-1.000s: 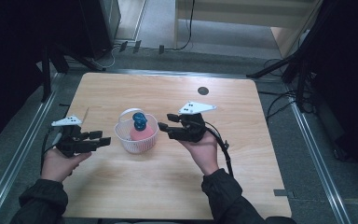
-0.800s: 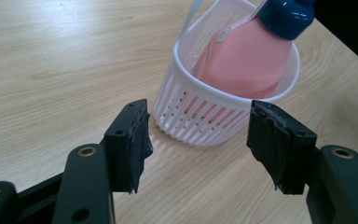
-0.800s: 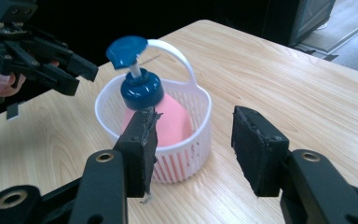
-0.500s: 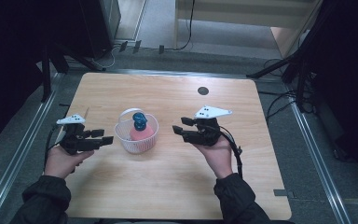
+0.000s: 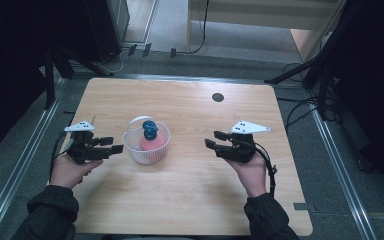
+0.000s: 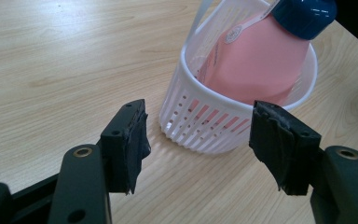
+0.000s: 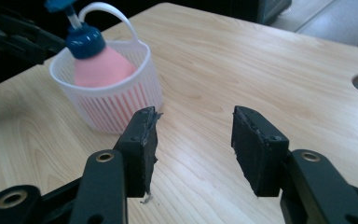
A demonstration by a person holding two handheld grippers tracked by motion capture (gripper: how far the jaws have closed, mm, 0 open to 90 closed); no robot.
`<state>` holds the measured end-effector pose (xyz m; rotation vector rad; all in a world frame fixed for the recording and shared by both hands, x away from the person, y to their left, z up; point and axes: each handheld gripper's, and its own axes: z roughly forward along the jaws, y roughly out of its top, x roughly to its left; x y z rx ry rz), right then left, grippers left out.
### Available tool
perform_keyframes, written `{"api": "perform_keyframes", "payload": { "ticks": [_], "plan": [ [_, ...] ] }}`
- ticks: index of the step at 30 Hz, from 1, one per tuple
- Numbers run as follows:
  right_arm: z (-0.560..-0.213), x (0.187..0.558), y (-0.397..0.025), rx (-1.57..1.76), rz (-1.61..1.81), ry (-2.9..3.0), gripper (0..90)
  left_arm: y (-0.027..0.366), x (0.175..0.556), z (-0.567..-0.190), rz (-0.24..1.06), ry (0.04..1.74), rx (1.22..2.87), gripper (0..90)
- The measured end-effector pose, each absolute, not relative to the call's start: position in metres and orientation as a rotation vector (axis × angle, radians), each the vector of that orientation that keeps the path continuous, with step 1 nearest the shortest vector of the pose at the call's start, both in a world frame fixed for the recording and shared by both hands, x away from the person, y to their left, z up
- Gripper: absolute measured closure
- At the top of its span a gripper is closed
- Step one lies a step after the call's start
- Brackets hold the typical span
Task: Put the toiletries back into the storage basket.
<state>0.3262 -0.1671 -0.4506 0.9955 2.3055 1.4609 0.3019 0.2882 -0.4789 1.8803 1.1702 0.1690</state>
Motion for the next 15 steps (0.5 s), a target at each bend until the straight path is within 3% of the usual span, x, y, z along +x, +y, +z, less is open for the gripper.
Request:
{"api": "perform_keyframes", "payload": {
  "ticks": [15],
  "plan": [
    [-0.467,0.315,-0.190,1.023,1.402,2.281,49.4,0.281,0.308,-0.480,0.159,1.148,1.897,37.1]
  ]
}}
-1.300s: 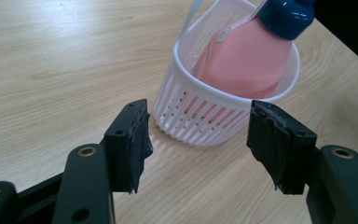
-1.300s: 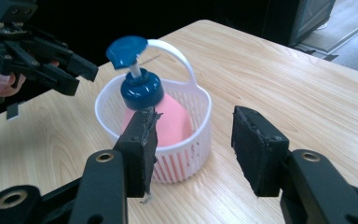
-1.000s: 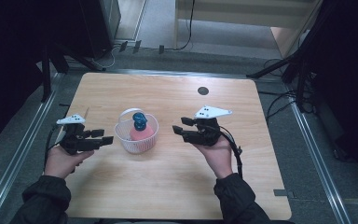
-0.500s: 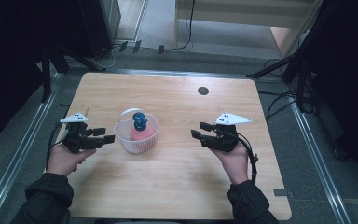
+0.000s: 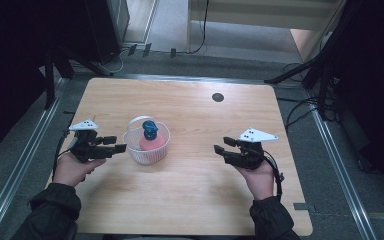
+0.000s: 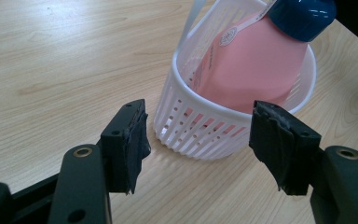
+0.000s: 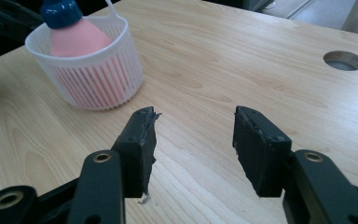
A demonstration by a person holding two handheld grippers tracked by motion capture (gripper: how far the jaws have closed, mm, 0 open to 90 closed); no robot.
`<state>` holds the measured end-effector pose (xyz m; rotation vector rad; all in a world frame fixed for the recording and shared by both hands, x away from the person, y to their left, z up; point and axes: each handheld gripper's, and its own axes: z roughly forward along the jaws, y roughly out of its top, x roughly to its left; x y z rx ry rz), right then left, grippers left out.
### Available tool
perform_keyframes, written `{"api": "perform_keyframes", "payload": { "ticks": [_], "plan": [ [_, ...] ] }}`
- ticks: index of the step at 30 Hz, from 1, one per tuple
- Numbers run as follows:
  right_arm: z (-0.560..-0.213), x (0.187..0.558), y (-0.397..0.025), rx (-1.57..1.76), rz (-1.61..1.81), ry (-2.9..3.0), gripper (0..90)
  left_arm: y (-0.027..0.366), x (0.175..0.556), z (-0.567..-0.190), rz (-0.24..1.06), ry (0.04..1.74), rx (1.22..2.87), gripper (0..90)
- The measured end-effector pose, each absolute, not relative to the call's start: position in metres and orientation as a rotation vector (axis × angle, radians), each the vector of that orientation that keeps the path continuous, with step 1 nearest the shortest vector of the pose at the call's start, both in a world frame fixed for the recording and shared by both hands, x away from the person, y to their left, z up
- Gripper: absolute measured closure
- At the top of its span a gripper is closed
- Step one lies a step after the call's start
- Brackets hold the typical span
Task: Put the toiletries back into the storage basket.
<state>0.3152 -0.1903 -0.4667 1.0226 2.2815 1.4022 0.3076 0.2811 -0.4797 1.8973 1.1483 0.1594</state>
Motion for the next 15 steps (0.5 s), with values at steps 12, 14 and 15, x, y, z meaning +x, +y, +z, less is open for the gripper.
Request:
{"api": "perform_keyframes", "payload": {
  "ticks": [12,14,15],
  "plan": [
    [-0.474,0.312,-0.211,1.072,1.384,2.234,47.6,0.278,0.310,-0.480,0.160,1.140,1.896,36.9],
    [-0.474,0.313,-0.211,1.071,1.386,2.228,47.1,0.278,0.310,-0.480,0.160,1.141,1.895,36.8],
    [-0.474,0.313,-0.211,1.071,1.386,2.228,47.1,0.278,0.310,-0.480,0.160,1.141,1.895,36.8]
  ]
}}
